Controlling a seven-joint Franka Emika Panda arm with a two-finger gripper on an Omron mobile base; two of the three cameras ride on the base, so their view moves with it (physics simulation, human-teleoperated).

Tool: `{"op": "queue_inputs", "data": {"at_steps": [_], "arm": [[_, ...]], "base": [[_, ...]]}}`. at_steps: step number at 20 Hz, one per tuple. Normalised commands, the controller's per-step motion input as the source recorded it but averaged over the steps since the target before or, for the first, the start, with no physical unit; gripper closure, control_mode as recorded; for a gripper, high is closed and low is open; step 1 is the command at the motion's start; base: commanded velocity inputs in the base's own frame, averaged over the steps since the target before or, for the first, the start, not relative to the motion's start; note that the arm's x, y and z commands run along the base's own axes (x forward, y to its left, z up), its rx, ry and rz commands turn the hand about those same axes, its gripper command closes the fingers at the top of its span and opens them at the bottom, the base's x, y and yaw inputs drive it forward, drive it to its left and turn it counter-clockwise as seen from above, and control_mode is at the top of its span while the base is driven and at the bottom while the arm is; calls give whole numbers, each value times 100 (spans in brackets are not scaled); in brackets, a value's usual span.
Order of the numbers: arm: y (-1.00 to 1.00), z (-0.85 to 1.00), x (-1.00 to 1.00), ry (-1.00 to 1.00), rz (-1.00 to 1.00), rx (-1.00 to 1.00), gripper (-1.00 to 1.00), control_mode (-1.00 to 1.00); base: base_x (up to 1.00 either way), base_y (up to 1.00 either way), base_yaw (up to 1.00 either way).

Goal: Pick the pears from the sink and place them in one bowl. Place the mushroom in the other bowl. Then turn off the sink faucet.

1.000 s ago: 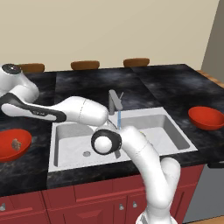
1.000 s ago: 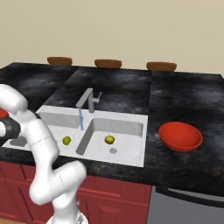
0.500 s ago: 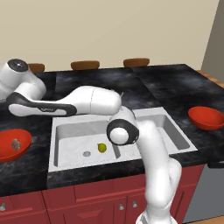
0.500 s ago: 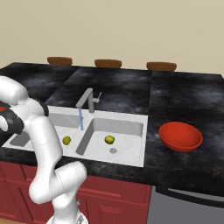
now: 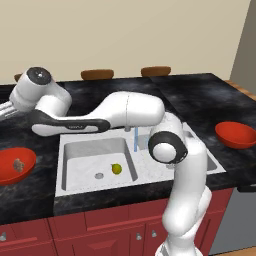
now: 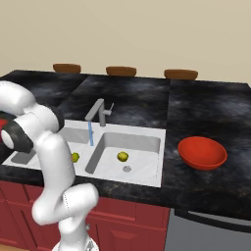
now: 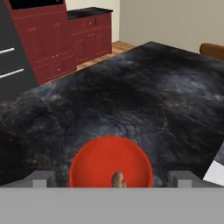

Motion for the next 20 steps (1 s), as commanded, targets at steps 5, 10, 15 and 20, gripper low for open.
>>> {"op": "queue_inputs", "data": {"at_steps": [5,10,15,20], "arm": [[-72,4,-6,-12,0,0,-100,-100],[-68,0,-2,-6,0,0,-100,-100],[-68,0,-3,-1,0,0,-100,-100],[-65,0,-8,1,-3,0,-100,-100]], "base": [[0,0,0],[0,0,0],[0,0,0],[0,0,0]]}}
